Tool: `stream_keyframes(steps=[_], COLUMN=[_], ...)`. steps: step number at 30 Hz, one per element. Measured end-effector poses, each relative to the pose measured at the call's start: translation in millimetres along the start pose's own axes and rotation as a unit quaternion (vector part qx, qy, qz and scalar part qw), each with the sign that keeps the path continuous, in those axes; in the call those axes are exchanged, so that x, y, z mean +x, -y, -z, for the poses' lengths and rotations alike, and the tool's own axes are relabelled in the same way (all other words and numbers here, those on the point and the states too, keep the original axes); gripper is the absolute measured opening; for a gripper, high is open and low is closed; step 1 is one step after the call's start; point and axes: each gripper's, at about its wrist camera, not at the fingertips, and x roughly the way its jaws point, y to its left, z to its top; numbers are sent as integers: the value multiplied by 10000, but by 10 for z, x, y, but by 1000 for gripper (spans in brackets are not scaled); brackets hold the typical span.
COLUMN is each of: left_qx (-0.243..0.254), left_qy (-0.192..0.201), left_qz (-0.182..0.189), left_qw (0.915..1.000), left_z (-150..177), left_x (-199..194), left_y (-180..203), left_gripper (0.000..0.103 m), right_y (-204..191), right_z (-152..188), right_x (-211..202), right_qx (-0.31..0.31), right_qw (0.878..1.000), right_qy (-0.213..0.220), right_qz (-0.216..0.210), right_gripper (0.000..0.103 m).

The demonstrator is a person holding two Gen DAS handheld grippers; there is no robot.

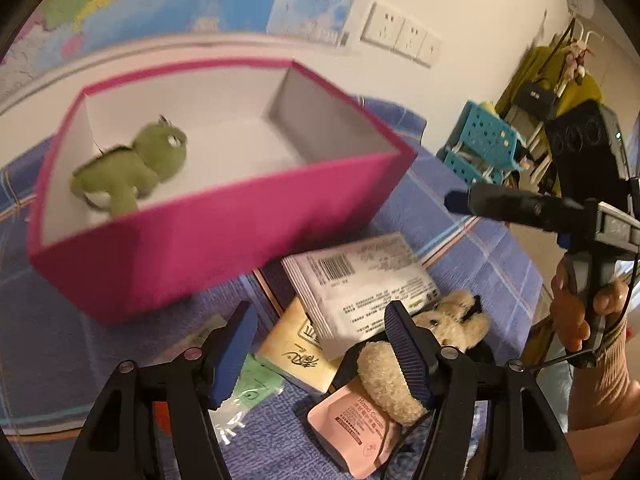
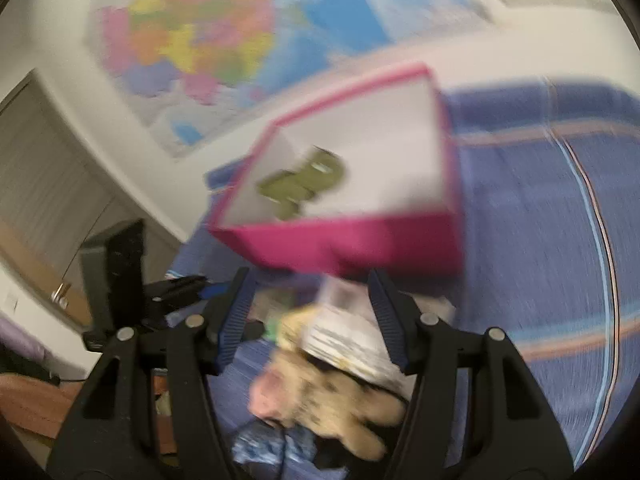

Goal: Organize soft objects
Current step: 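Grasp the white tissue pack with the right gripper and lift it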

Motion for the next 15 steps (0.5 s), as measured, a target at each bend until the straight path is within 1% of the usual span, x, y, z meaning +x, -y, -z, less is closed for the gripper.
stream_keyframes(steps=[2, 5, 10, 12, 15], left_qx=[20, -20, -90, -98, -114], left_qy=[-134, -327, -481, -477, -525], left_qz=[35, 127, 267, 317, 409], left_qw=[9999, 9994, 9984, 9983, 9977], left_z=[10, 28, 22, 12, -4], left_x=[115, 235, 361, 359, 392], left_y=[33, 60, 87, 96, 125], left_gripper=[64, 64, 64, 64, 64], right_y=[210, 412, 576, 630, 652], right_z=[125, 271, 413, 460, 516], right_x=[16, 71, 227, 293, 354], right_qx=[326, 653, 825, 937, 927], right_qw=[9994, 9974, 9948, 9935, 9933], right_qy=[-88, -223, -433, -526, -573], right_qz=[118, 201, 406, 385, 374], right_gripper=[61, 61, 61, 61, 60])
